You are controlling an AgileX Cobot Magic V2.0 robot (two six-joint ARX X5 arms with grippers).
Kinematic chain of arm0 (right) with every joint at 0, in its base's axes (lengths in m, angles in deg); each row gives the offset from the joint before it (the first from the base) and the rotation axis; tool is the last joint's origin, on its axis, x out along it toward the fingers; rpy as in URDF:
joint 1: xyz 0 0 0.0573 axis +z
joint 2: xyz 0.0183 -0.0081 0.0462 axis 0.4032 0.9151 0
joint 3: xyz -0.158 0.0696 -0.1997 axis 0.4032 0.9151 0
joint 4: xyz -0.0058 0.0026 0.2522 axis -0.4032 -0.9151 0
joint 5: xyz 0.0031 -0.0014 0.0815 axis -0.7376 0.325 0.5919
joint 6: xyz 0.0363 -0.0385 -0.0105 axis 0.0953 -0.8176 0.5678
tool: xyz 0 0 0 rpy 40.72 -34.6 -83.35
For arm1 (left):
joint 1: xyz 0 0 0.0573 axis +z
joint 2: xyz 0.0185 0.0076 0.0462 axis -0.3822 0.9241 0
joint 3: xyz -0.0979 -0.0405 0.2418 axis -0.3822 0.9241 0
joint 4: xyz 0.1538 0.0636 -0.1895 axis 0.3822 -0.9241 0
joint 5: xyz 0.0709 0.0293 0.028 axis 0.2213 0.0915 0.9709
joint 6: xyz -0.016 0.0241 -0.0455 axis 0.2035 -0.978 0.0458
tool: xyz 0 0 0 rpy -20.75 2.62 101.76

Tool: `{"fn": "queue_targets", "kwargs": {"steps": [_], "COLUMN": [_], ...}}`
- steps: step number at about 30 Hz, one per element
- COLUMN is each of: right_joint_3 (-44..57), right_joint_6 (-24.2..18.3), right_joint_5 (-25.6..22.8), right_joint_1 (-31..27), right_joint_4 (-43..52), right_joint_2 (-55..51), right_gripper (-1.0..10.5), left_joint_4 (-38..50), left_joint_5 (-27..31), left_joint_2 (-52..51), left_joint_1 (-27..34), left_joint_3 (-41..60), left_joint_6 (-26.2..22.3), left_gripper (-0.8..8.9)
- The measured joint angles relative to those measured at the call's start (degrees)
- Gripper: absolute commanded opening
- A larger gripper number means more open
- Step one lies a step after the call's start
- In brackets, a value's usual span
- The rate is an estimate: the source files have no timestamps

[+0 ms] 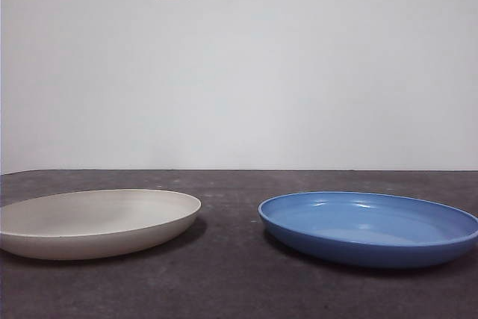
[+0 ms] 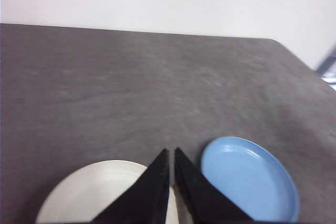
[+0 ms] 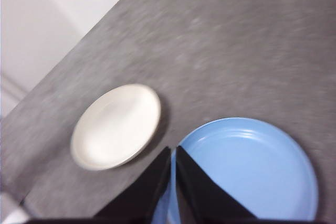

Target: Pick up the white plate, put it on the blue plate, put it on desk

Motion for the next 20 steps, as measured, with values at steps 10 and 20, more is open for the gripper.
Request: {"fn": "queue_targets", "kwargs": {"steps": [10,20], "right_joint_3": [0.0,0.0], "right_joint_6": [-0.9,-1.0], "right_joint_5": [3.3,1.6], "right_joint_1": [1.0,1.0], "right_joint_4": [-0.8,-0.8], "right_joint_2": [-2.5,-4.5], "right_gripper": [0.1,6.2], "left_joint_4": [-0.3,-0.8], "left_joint_5": [-1.3,-1.3], "left_joint_2": [-0.4,-0.4], "left_joint_1": [-1.6,-1.6], "left_joint_3": [0.0,0.0], "left_joint_6": [0.0,-0.1], "left_gripper": [0.3,6.46]}}
